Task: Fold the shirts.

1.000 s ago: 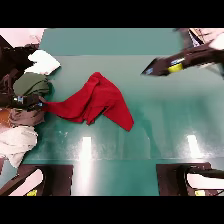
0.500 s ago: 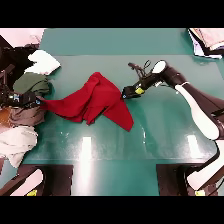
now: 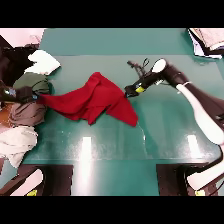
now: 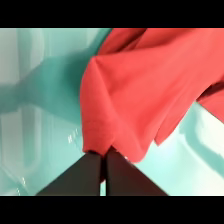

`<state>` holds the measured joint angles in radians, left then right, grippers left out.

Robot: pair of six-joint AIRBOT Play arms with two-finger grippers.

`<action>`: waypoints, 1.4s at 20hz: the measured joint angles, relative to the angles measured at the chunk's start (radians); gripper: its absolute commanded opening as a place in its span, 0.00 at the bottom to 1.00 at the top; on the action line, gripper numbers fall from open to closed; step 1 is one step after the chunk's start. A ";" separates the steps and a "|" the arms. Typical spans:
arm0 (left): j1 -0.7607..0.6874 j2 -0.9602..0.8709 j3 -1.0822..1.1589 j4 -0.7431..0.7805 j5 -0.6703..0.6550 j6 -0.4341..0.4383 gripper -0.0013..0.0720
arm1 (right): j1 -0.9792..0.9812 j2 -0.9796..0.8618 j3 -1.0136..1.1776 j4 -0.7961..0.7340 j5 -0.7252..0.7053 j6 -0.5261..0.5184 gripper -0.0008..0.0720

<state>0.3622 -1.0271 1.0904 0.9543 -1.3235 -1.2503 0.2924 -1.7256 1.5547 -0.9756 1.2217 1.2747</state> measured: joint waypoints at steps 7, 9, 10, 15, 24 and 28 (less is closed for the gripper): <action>0.000 0.000 0.488 -0.167 -0.046 0.000 0.05 | -0.127 0.368 0.191 -0.123 0.023 0.037 0.03; 0.000 0.000 0.615 -0.234 -0.063 0.000 0.05 | -0.151 0.451 0.268 -0.137 0.023 0.045 0.03; 0.000 0.001 0.673 -0.270 -0.068 0.000 0.05 | -0.159 0.490 0.303 -0.142 0.022 0.048 0.03; 0.000 0.001 0.907 -0.458 -0.081 -0.005 0.05 | -0.177 0.674 0.446 -0.188 -0.008 0.063 0.03; 0.000 -0.002 0.960 -0.556 -0.063 -0.023 0.05 | -0.181 0.829 0.370 -0.333 -0.065 0.169 0.03; -0.014 -0.034 0.713 -0.460 -0.060 -0.031 0.05 | -0.181 0.654 0.330 -0.356 0.042 0.209 0.03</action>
<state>0.3485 -1.0607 1.8034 0.4938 -1.3830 -1.2812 0.1116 -1.0718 1.8847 -1.3312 1.2633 1.4837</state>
